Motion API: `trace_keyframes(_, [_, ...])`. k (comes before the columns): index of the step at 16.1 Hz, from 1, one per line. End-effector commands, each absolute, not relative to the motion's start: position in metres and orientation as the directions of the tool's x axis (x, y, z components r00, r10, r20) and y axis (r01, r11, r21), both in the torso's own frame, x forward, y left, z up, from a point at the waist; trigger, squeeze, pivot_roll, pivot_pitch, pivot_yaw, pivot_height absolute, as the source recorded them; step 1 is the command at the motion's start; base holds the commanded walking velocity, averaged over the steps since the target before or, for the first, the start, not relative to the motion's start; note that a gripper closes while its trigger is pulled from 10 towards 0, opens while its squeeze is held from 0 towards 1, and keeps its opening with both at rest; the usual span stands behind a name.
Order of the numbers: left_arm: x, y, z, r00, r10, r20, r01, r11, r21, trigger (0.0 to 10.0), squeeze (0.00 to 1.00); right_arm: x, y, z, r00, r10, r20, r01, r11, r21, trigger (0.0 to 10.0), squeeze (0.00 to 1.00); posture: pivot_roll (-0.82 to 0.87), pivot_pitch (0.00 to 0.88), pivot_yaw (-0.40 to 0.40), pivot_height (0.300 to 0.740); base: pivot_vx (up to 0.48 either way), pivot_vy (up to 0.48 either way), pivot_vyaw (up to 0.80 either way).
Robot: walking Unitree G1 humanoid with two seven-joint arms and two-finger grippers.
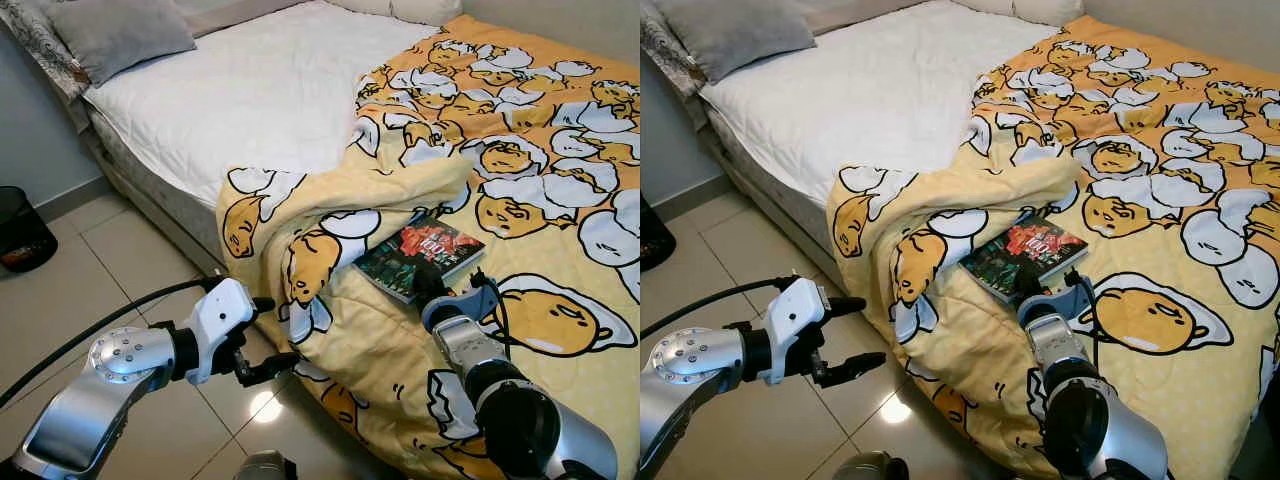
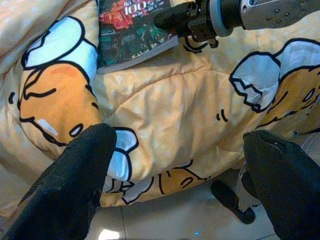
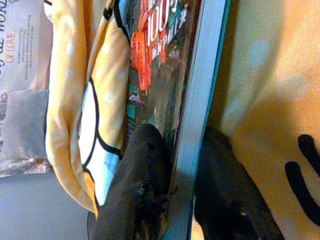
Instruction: Clean up the room
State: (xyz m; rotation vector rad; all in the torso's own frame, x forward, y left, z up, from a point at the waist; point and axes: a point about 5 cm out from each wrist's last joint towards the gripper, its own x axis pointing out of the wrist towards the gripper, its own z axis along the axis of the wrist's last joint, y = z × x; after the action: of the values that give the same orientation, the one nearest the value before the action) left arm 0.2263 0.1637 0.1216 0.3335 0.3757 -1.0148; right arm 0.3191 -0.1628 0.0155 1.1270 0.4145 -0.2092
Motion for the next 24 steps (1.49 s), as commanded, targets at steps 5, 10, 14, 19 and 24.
trace_keyframes(5, [0.231, 0.157, 0.125, 0.514, -0.776, -0.366, 0.842, 0.537, 0.043, 10.0, 0.08, 0.317, -0.169, 0.013, 0.903, 0.026, -0.43, 0.375, 0.442, 0.815, 0.0, 0.0, 0.2, 0.0, 0.046, 0.74, 0.0, 0.0, 0.0])
trace_keyframes(10, [0.254, 0.153, 0.114, 0.662, -0.678, -0.321, 0.714, 0.7, -0.006, 10.0, 0.11, 0.312, -0.202, 0.019, 0.943, -0.001, -0.332, 0.285, 0.517, 0.807, 0.0, 0.0, 0.06, 0.0, 0.067, 0.74, 0.0, 0.0, 0.0])
trace_keyframes(14, [0.259, 0.148, 0.108, 0.727, -0.63, -0.273, 0.641, 0.765, -0.063, 10.0, 0.12, 0.28, -0.232, 0.036, 0.974, -0.054, -0.221, 0.21, 0.593, 0.777, 0.0, 0.0, -0.01, 0.0, 0.054, 0.74, 0.0, 0.0, 0.0])
trace_keyframes(19, [0.271, 0.173, 0.104, 0.925, -0.269, -0.269, 0.285, 0.958, 0.019, 10.0, 0.07, 0.263, -0.212, 0.063, 0.98, -0.057, -0.192, 0.162, 0.789, 0.592, 10.0, 0.0, -0.02, 0.0, 0.043, 0.74, 0.0, 0.0, 0.0])
trace_keyframes(24, [0.267, 0.188, 0.111, 0.966, -0.138, -0.217, 0.161, 0.983, 0.093, 10.0, 0.0, 0.264, -0.192, 0.085, 0.983, -0.064, -0.174, 0.115, 0.946, 0.304, 10.0, 0.0, 0.03, 0.0, -0.001, 0.74, 0.0, 0.0, -0.32])
